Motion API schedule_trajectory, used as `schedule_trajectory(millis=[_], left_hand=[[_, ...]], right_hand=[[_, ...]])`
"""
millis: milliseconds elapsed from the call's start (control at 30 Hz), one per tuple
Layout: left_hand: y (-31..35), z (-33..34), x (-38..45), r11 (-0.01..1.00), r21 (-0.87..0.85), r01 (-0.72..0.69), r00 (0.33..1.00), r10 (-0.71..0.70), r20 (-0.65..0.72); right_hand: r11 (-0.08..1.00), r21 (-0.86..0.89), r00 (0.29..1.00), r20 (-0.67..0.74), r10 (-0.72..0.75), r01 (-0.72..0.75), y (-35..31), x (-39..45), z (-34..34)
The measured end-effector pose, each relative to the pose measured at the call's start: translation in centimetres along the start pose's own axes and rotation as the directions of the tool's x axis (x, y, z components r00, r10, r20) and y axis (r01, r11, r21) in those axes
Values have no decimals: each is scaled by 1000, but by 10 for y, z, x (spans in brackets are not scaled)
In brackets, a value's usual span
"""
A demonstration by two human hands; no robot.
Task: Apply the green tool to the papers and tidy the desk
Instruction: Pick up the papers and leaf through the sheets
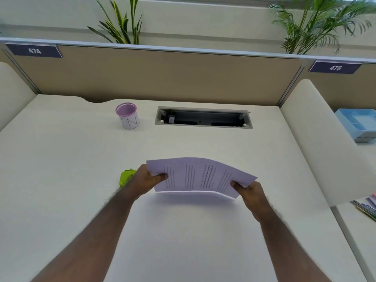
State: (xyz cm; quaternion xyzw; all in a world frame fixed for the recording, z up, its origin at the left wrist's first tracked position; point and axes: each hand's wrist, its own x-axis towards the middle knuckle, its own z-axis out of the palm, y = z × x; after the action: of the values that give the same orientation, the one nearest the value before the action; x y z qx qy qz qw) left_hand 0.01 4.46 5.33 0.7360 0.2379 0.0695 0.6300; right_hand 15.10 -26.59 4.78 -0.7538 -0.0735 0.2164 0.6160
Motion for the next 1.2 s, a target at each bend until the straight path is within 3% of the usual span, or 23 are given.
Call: schedule_trajectory(millis=[133,267,367,433,467,500,567,700,833,933,1067,1200], left_hand=[[2,6,-3,1000,17,-11,999,12,-50],[0,13,-5,996,-33,87,990,-90,-110],[2,20,-8,954,-266,140,977,-177,-117],[2,31,-12,886,-413,210,962,-262,-74],[1,39,-15,840,-481,251,952,-305,-36],[-1,46,-18,794,-534,290,941,-337,10],[-6,57,-26,737,-576,353,928,-356,113],[-12,46,-27,738,-556,382,924,-323,205],[0,16,-11,876,-360,320,947,-295,125],[16,7,-4,957,-192,218,963,-179,201],[41,13,3,981,-184,53,980,-15,199],[45,22,4,987,-155,-43,986,66,151]], right_hand=[[1000,-19,1000,-5,4,-4,-3,3,-1],[999,3,998,-41,45,-45,4,0,5],[959,50,948,-150,282,-278,9,-5,15],[883,160,896,37,442,-441,12,-13,26],[854,211,879,148,453,-475,13,-16,32],[836,279,879,209,428,-473,13,-17,38],[826,398,917,174,360,-400,11,-17,46],[911,328,968,55,247,-251,-2,-9,39],[973,193,988,113,104,-124,-21,0,22],[984,161,984,170,48,-76,-35,4,18],[991,130,975,219,-45,17,-45,4,23],[987,142,982,161,-94,71,-41,3,26]])
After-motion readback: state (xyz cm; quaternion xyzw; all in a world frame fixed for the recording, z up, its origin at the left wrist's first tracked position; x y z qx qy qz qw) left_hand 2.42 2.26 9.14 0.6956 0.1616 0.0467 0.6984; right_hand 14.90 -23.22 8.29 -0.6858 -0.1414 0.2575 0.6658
